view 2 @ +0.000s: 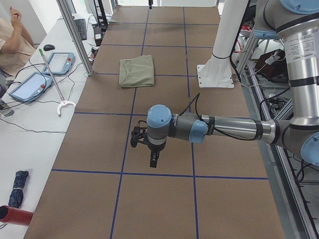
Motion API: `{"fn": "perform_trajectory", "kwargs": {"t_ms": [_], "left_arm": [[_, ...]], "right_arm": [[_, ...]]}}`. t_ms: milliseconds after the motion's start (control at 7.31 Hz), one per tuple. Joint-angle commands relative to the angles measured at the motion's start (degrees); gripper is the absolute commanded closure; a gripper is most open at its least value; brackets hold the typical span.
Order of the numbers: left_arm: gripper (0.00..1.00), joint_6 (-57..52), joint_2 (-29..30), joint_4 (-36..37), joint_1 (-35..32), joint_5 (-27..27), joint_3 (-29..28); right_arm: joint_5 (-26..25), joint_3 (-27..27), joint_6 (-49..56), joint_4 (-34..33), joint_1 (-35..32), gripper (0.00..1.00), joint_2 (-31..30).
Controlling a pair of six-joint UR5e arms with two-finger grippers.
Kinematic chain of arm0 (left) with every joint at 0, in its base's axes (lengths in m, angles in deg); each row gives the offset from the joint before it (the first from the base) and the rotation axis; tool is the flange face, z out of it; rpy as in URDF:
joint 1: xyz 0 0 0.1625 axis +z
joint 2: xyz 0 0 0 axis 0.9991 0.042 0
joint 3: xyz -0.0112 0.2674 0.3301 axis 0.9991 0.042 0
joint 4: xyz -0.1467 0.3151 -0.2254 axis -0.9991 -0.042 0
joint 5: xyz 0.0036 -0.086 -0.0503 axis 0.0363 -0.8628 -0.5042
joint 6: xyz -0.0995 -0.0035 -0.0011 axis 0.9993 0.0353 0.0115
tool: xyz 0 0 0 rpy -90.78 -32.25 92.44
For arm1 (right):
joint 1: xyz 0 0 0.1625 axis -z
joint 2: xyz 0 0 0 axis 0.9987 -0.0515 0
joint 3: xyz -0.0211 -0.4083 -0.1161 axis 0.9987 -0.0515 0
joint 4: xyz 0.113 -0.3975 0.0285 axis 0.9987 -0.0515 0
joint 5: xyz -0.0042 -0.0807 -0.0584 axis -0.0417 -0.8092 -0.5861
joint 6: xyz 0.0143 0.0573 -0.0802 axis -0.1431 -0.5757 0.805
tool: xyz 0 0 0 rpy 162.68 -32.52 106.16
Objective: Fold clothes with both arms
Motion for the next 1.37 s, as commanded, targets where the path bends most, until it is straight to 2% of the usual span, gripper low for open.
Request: {"fn": "perform_trajectory", "kwargs": {"t_ms": [0, 410, 547, 957, 1231], "left_arm": [[0.0, -0.1, 0.4, 6.9, 1.7, -0.4, 1.5], [0.0, 0.3, 1.2, 7.4, 1.6, -1.2, 2.1], [0.0, 0.3, 1.6, 7.3, 1.6, -5.7, 1.5], [0.0, 0.1, 4.9, 7.3, 1.6, -5.4, -4.0], [0.0, 0.1, 5.7, 7.2, 1.5, -5.1, -3.6]], "right_arm": [[0.2, 0.0, 0.0, 0.2, 0.0, 0.0, -0.2], [1.3, 0.6, -0.2, 0.4, 0.0, 0.0, -0.2], [1.5, 0.6, -0.2, 0.4, 0.0, 0.0, -0.2], [1.6, 0.6, -0.3, 0.4, 0.1, 0.0, -0.2], [1.6, 0.6, -0.3, 0.5, 0.2, 0.0, -0.2]]}}
